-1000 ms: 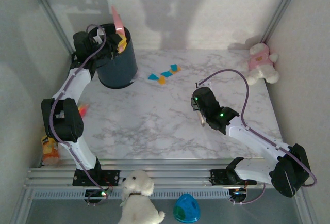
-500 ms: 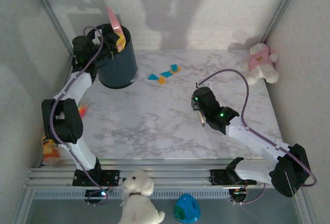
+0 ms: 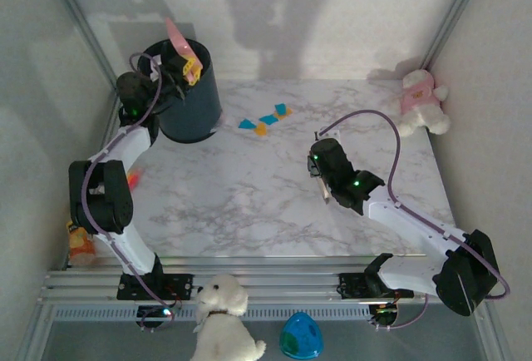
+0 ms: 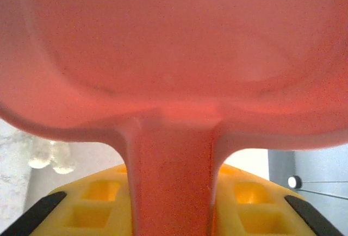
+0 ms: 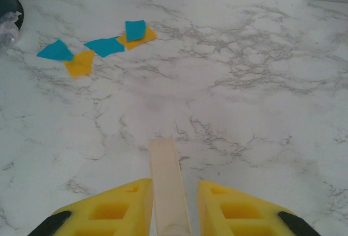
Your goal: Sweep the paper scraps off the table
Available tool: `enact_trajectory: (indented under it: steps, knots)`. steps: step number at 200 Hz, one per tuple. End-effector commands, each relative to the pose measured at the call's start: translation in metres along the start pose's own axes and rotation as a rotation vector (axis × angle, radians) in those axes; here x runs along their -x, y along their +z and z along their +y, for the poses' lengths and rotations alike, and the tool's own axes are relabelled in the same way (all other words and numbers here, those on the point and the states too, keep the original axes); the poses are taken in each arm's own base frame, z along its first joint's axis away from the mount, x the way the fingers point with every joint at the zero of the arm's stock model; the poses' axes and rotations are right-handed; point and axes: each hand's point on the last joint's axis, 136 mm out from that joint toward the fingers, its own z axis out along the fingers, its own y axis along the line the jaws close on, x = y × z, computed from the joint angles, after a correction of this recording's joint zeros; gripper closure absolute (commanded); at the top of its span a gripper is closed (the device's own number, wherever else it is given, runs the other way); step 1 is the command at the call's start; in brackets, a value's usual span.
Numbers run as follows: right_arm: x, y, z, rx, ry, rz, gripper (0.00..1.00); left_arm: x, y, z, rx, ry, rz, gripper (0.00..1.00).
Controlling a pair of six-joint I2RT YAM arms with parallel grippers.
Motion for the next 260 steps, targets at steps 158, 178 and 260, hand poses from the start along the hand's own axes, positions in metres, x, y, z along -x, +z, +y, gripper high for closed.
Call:
enact_trajectory:
  steps: [158,178,260]
  knots:
    - [0.02,-0.003,0.001,0.043,0.085,-0.051,1.0,-0.025,-0.015,-0.016,0.409,0.559,-0.017,1.0]
    - [0.02,-0.003,0.001,0.05,0.095,-0.052,1.0,-0.035,-0.015,-0.006,0.504,0.658,0.031,1.0]
    - [0.014,0.0,-0.007,0.07,0.151,-0.046,1.0,-0.073,-0.026,0.039,0.892,1.091,0.151,1.0]
